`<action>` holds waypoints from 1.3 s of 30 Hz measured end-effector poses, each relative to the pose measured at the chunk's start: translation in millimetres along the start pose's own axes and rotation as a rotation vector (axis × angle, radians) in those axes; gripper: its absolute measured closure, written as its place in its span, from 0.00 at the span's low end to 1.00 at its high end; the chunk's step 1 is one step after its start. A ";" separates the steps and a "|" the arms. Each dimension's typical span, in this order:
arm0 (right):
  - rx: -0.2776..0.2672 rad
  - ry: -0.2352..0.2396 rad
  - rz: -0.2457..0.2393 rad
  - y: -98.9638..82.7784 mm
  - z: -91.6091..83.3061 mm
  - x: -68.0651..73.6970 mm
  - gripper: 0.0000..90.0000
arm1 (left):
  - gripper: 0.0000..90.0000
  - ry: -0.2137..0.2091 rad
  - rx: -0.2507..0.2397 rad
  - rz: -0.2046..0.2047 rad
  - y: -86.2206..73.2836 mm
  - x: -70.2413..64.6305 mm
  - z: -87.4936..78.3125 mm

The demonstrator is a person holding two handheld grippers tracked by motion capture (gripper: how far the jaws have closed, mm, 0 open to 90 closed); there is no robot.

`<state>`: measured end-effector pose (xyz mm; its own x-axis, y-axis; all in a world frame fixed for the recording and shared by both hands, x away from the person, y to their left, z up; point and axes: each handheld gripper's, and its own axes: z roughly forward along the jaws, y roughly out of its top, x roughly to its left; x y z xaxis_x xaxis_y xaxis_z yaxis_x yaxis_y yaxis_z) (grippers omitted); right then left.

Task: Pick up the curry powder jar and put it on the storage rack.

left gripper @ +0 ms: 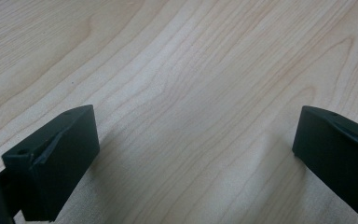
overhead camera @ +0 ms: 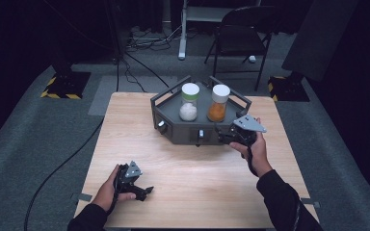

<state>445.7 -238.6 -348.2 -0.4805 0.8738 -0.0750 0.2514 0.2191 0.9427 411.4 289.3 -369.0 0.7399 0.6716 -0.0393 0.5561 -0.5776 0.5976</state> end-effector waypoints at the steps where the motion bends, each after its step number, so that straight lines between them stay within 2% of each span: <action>1: 0.002 0.005 -0.009 -2.7 -2.3 0.3 0.06 | 0.00 0.000 0.000 0.000 0.0 0.0 0.0; 6: 0.017 0.028 -0.019 -14.3 -9.9 0.7 0.05 | 0.00 0.000 0.000 0.000 0.0 0.0 0.0; 17: 0.105 0.086 -0.093 -36.2 -20.3 2.9 0.04 | 0.00 0.000 0.000 0.000 0.0 0.0 0.0; 24: 0.150 0.108 -0.091 -52.1 -29.4 2.6 0.04 | 0.00 0.000 0.000 0.000 0.0 0.0 0.0; 31: 0.196 0.150 -0.105 -60.7 -38.3 2.0 0.04 | 0.00 0.000 0.000 0.000 0.0 0.0 0.0; 34: 0.208 0.146 -0.123 -64.2 -42.1 4.7 0.04 | 0.00 0.000 0.000 0.000 0.0 0.0 0.0; 39: 0.235 0.177 -0.128 -66.7 -45.5 2.0 0.03 | 0.00 0.000 0.000 0.000 0.0 0.0 0.0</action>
<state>389.8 -271.2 -396.5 -0.6542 0.7482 -0.1107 0.3568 0.4344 0.8270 411.4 289.3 -369.0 0.7398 0.6717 -0.0394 0.5562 -0.5775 0.5977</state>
